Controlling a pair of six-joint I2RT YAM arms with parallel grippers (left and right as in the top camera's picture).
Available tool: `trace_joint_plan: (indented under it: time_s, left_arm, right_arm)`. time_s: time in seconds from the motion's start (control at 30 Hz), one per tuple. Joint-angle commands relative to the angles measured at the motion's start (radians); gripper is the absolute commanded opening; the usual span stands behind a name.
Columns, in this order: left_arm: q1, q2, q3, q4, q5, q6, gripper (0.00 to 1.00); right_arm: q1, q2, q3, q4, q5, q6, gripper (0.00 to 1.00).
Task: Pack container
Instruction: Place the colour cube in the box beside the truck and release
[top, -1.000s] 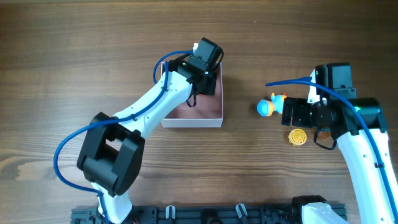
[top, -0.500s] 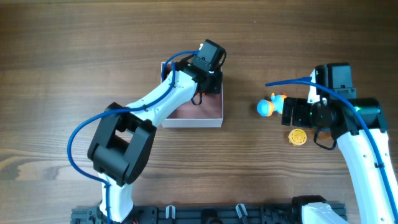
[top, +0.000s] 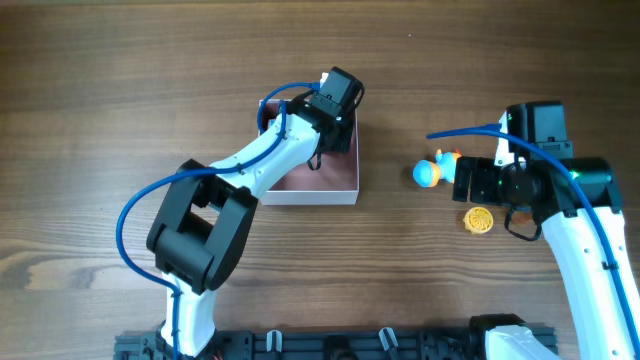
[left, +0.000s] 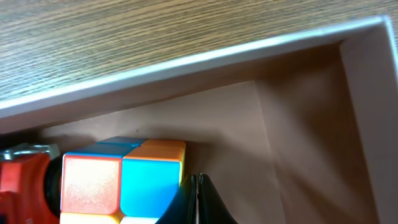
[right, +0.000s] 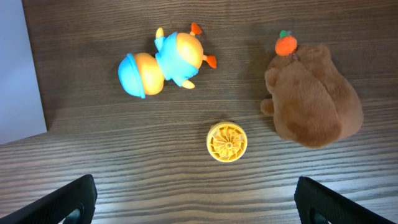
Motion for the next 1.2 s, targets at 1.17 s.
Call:
trace_joint_plan:
  time_s: [1.17]
  left_arm:
    - [0.154, -0.517, 0.007, -0.340, -0.092, -0.043, 0.39]
  right_arm:
    - [-0.002, -0.002, 0.024, 0.031, -0.088, -0.015, 0.99]
